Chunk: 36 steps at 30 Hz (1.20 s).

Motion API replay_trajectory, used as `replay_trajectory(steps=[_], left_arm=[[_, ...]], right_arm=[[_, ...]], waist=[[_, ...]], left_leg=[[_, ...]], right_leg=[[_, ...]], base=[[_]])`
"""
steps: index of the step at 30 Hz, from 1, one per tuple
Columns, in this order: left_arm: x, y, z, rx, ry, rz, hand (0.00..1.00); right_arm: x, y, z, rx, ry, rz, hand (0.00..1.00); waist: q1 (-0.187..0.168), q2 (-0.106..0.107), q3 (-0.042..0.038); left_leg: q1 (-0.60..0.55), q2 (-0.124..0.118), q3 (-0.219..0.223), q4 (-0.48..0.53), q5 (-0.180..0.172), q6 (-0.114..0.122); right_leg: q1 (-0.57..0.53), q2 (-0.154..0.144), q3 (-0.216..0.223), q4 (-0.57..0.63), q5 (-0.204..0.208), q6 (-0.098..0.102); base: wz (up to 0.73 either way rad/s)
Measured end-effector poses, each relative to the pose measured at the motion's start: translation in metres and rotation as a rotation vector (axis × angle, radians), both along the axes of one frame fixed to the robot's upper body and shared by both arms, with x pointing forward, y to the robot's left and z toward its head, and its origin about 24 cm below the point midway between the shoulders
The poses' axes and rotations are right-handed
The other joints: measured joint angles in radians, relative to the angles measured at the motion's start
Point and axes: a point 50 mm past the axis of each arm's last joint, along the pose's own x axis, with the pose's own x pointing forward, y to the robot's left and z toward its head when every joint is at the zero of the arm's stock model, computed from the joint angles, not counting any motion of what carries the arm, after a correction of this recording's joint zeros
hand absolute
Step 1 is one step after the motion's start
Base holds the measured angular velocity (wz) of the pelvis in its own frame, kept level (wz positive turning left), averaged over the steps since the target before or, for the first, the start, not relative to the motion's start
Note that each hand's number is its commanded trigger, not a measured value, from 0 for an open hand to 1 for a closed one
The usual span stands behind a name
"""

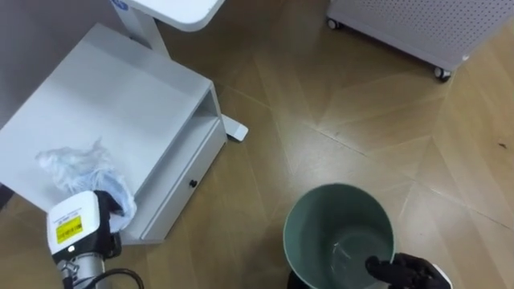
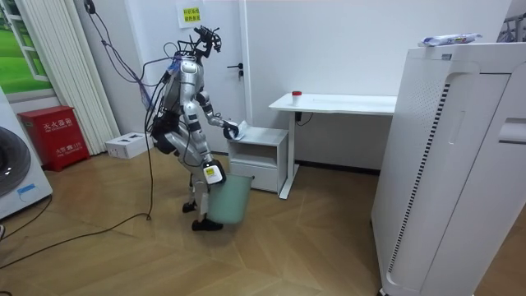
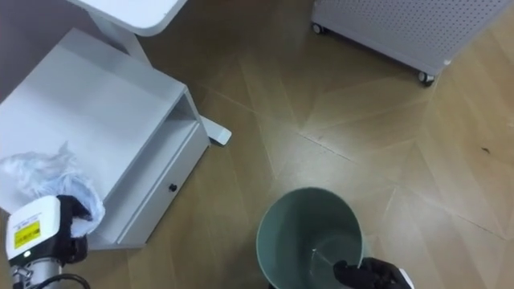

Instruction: Pick garbage

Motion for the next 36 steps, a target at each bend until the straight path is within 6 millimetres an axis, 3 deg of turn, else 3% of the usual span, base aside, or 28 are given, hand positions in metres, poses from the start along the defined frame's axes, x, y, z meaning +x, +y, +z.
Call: replay_trajectory(steps=[6, 12, 20, 26, 36], left_arm=[[-0.004, -0.021, -0.012, -0.080, 0.005, -0.037, 1.00], [0.002, -0.071, -0.013, -0.300, -0.083, -0.124, 1.00], [-0.007, -0.140, -0.014, -0.537, -0.104, -0.345, 1.00], [-0.013, -0.159, -0.014, -0.575, -0.076, -0.445, 1.00], [-0.022, -0.167, -0.023, -0.586, 0.031, -0.522, 1.00]], right_arm=[[0.001, 0.008, -0.001, 0.021, -0.026, -0.004, 1.00], [0.008, 0.027, 0.002, 0.027, -0.088, 0.052, 1.00], [0.018, 0.074, 0.009, 0.104, -0.181, 0.174, 1.00], [0.021, 0.093, 0.014, 0.125, -0.214, 0.261, 1.00], [0.022, 0.112, 0.020, 0.148, -0.253, 0.336, 1.00]], waist=[[0.003, 0.000, 0.0002], [0.006, -0.002, 0.0013], [0.006, -0.011, 0.0012], [0.005, -0.025, -0.0004], [0.007, -0.032, -0.0053]], left_leg=[[0.032, 0.001, 0.001, -0.009, 0.002, 0.000], [0.050, 0.002, 0.018, -0.022, 0.005, 0.003], [0.078, 0.001, 0.046, -0.040, 0.005, 0.003], [0.086, 0.003, 0.049, -0.038, 0.005, 0.003], [0.095, 0.006, 0.057, -0.036, 0.005, 0.004]], right_leg=[[0.031, 0.002, 0.002, -0.011, 0.001, 0.001], [0.041, 0.004, 0.013, -0.016, 0.009, 0.004], [0.047, 0.005, 0.037, -0.015, 0.008, 0.007], [0.054, 0.008, 0.041, -0.016, 0.008, 0.007], [0.057, 0.012, 0.047, -0.011, 0.010, 0.005]], base=[[0.00], [-0.05], [-0.06], [-0.01], [-0.02]])
